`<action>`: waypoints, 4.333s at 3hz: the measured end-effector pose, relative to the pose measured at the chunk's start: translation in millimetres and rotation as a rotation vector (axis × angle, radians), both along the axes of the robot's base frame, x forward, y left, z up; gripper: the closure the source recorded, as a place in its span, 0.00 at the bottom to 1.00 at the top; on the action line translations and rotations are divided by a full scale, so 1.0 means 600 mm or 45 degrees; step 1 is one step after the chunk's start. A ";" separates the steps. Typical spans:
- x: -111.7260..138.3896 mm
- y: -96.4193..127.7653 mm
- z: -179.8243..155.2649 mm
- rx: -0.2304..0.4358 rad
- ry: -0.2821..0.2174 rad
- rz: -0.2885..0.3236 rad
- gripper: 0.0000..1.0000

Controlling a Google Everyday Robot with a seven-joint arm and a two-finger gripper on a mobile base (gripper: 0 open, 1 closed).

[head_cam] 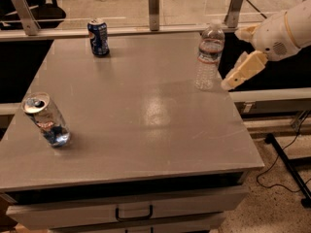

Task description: Move water bottle near pepsi can

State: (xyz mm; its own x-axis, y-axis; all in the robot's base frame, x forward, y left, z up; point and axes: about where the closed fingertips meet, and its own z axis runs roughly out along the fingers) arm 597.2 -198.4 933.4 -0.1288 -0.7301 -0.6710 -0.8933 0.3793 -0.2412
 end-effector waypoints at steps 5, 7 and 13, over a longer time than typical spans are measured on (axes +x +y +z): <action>0.071 0.060 0.040 0.728 0.072 0.067 0.64; 0.073 0.068 0.042 0.732 0.072 0.078 1.00; 0.318 0.443 0.057 0.840 -0.120 0.261 1.00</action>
Offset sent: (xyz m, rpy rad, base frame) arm 0.0639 0.0333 -0.0202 0.4976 0.1472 -0.0356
